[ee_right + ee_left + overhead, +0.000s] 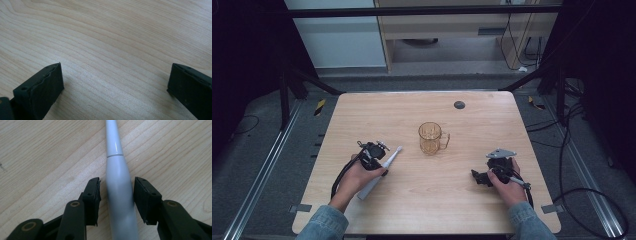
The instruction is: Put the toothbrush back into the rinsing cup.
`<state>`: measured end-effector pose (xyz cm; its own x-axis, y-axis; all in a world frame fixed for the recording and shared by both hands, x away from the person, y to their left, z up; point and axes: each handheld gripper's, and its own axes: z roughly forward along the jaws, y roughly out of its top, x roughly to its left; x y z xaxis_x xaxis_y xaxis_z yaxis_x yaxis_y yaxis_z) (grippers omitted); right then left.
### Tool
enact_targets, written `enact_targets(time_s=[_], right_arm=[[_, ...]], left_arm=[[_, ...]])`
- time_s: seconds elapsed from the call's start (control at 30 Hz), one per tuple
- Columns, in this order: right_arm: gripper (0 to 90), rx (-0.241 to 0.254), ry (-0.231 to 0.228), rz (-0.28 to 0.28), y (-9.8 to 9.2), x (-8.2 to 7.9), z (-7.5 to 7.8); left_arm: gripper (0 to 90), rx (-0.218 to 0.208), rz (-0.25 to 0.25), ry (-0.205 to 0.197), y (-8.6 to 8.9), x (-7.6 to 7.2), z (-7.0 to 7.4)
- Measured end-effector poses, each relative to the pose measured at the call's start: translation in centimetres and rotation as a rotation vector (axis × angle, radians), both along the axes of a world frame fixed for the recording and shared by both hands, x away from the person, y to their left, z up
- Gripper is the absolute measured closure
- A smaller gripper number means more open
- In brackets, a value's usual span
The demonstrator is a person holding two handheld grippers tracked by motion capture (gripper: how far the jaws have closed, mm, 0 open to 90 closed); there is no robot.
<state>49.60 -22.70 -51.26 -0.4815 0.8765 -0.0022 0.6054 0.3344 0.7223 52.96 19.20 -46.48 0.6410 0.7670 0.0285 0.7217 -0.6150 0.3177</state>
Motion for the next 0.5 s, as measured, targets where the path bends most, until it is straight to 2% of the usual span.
enact_targets(time_s=[0.5], right_arm=[[0.3,0.002,0.002,-0.001,0.01,-0.01,0.02]], left_arm=[[62.8,-0.025,0.005,0.001,0.16,0.09,-0.24]])
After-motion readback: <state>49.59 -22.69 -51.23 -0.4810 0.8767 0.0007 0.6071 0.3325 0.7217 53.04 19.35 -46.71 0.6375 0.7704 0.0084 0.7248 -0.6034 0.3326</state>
